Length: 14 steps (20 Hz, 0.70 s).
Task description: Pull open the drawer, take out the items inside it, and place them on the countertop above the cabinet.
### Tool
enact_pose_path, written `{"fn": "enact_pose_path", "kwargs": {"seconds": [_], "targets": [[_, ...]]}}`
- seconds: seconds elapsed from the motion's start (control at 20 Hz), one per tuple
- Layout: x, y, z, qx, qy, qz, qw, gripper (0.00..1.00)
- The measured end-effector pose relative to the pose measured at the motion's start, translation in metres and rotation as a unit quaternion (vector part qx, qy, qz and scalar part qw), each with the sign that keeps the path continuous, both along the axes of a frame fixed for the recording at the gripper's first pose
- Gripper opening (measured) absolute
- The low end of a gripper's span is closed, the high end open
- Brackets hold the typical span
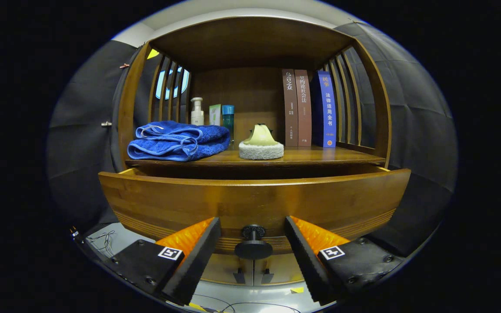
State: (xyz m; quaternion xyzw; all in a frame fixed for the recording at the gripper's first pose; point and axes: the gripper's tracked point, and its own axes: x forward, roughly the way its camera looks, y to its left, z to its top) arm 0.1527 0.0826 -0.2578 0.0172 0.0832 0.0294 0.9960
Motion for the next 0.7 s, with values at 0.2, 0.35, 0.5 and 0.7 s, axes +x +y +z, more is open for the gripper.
{"fn": "enact_pose_path", "kwargs": {"seconds": [0.2,0.35,0.5,0.7], "targets": [[0.018,-0.002,-0.007,0.005,0.013,0.0,1.0,0.99],[0.028,-0.004,-0.01,0.013,0.015,0.0,1.0,0.99],[0.037,-0.003,-0.009,0.016,0.014,-0.001,1.0,0.99],[0.05,-0.002,-0.009,0.013,0.012,0.004,1.0,0.99]]}}
